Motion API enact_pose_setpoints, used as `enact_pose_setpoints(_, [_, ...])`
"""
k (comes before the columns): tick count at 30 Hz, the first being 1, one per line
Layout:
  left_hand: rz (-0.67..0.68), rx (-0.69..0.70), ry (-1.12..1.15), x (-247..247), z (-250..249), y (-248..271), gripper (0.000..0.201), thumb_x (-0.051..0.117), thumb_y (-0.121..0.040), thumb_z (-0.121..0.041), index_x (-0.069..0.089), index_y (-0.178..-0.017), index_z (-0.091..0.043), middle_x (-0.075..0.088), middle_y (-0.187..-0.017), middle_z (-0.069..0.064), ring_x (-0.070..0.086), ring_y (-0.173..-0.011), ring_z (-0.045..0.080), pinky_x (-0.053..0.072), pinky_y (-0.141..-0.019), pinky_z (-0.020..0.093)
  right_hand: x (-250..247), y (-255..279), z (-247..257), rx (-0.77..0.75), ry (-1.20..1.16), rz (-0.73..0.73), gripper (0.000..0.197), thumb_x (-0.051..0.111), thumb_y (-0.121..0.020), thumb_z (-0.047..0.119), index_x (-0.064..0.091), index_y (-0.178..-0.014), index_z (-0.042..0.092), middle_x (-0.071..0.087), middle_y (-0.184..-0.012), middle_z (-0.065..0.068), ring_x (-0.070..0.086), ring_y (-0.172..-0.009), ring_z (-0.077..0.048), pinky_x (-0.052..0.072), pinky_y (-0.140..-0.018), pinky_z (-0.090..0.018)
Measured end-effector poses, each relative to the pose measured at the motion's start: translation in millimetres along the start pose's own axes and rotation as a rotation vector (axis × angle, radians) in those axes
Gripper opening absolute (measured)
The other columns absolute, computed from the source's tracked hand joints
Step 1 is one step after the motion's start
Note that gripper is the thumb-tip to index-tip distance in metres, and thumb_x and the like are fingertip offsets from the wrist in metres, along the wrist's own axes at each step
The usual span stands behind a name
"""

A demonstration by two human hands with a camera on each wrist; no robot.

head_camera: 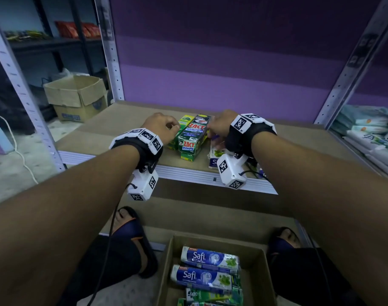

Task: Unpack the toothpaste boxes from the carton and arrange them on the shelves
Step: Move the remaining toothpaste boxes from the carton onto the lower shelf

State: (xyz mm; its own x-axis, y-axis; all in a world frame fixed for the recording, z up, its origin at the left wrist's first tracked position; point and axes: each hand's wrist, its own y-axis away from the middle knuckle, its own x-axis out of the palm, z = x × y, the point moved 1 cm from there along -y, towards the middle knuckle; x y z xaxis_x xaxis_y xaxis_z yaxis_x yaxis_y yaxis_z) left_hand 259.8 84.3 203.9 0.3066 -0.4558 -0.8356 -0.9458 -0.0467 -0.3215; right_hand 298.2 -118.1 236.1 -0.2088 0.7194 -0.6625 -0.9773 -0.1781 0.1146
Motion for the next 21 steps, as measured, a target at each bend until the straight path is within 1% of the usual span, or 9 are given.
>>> enact_pose_setpoints(3, [-0.006, 0.022, -0.018, -12.2, -10.5, 6.7, 0.024, 0.059, -0.093, -0.034, 0.073, -0.105, -0.020, 0.059, -0.101, 0.003, 0.056, -0.092, 0.019, 0.040, -0.086, 0.024, -10.7, 21.3, 1.0, -0.049, 0.089, 0.017, 0.031, 0.062, -0.087, 0.011, 0.066, -0.118, 0.007, 0.067, -0.093, -0.009, 0.065, -0.064, -0.017, 0.048, -0.043, -0.017])
enact_pose_setpoints(6, [0.051, 0.067, -0.026, -26.1, -24.3, 16.3, 0.022, 0.060, -0.092, -0.037, 0.071, -0.103, -0.022, 0.066, -0.102, 0.000, 0.061, -0.092, 0.018, 0.048, -0.085, 0.030, -25.3, 43.2, 0.2, -0.070, 0.151, 0.034, 0.033, 0.066, -0.084, 0.005, 0.069, -0.116, 0.012, 0.066, -0.085, -0.003, 0.064, -0.063, -0.014, 0.048, -0.044, -0.018])
enact_pose_setpoints(8, [0.109, 0.087, -0.038, -33.7, -32.4, 24.8, 0.019, 0.060, -0.092, -0.039, 0.069, -0.100, -0.025, 0.068, -0.099, -0.004, 0.062, -0.090, 0.017, 0.047, -0.079, 0.028, -33.7, 57.4, -0.5, -0.075, 0.180, 0.044, 0.033, 0.067, -0.081, 0.001, 0.070, -0.111, 0.013, 0.068, -0.088, -0.006, 0.066, -0.067, -0.018, 0.054, -0.053, -0.025])
enact_pose_setpoints(10, [0.152, 0.094, -0.039, -40.6, -41.1, 32.9, 0.016, 0.061, -0.091, -0.040, 0.069, -0.097, -0.027, 0.067, -0.097, -0.005, 0.061, -0.086, 0.015, 0.046, -0.077, 0.027, -40.4, 72.9, -1.9, -0.094, 0.242, 0.059, 0.027, 0.065, -0.082, -0.002, 0.073, -0.104, 0.012, 0.068, -0.084, -0.009, 0.065, -0.071, -0.023, 0.061, -0.070, -0.039])
enact_pose_setpoints(12, [0.190, 0.097, -0.024, -46.4, -49.3, 40.7, 0.016, 0.062, -0.090, -0.042, 0.068, -0.095, -0.029, 0.067, -0.094, -0.006, 0.060, -0.078, 0.013, 0.050, -0.076, 0.028, -46.5, 87.8, -5.5, -0.089, 0.249, 0.079, 0.024, 0.064, -0.082, -0.003, 0.073, -0.099, 0.011, 0.066, -0.081, -0.013, 0.061, -0.073, -0.026, 0.057, -0.083, -0.049])
enact_pose_setpoints(14, [0.245, 0.093, 0.015, -50.9, -57.2, 51.1, 0.016, 0.064, -0.089, -0.043, 0.069, -0.093, -0.028, 0.068, -0.092, -0.005, 0.062, -0.071, 0.013, 0.056, -0.073, 0.032, -51.8, 101.7, -10.9, -0.092, 0.249, 0.096, 0.022, 0.063, -0.083, -0.002, 0.073, -0.097, 0.012, 0.065, -0.086, -0.018, 0.060, -0.075, -0.029, 0.056, -0.084, -0.052])
enact_pose_setpoints(15, [0.278, 0.090, 0.049, -52.5, -61.2, 56.7, 0.016, 0.065, -0.089, -0.042, 0.070, -0.093, -0.028, 0.069, -0.092, -0.004, 0.066, -0.072, 0.016, 0.059, -0.071, 0.034, -53.8, 107.4, -13.6, -0.099, 0.260, 0.100, 0.022, 0.064, -0.083, -0.001, 0.074, -0.096, 0.013, 0.065, -0.087, -0.018, 0.062, -0.076, -0.031, 0.057, -0.082, -0.051])
enact_pose_setpoints(18, [0.353, 0.107, 0.115, -55.8, -72.2, 73.6, 0.012, 0.065, -0.091, -0.036, 0.070, -0.094, -0.025, 0.070, -0.097, 0.001, 0.072, -0.078, 0.019, 0.062, -0.067, 0.037, -56.5, 125.2, -21.4, -0.108, 0.250, 0.123, 0.021, 0.067, -0.080, 0.000, 0.075, -0.092, 0.016, 0.068, -0.086, -0.014, 0.065, -0.075, -0.027, 0.059, -0.078, -0.048])
enact_pose_setpoints(21, [0.395, 0.127, 0.148, -58.6, -80.5, 85.9, 0.009, 0.065, -0.092, -0.033, 0.070, -0.094, -0.026, 0.069, -0.100, 0.000, 0.073, -0.080, 0.018, 0.062, -0.069, 0.037, -57.8, 137.8, -28.8, -0.086, 0.283, 0.175, 0.021, 0.070, -0.080, 0.002, 0.076, -0.090, 0.020, 0.070, -0.079, -0.010, 0.064, -0.073, -0.025, 0.060, -0.074, -0.045])
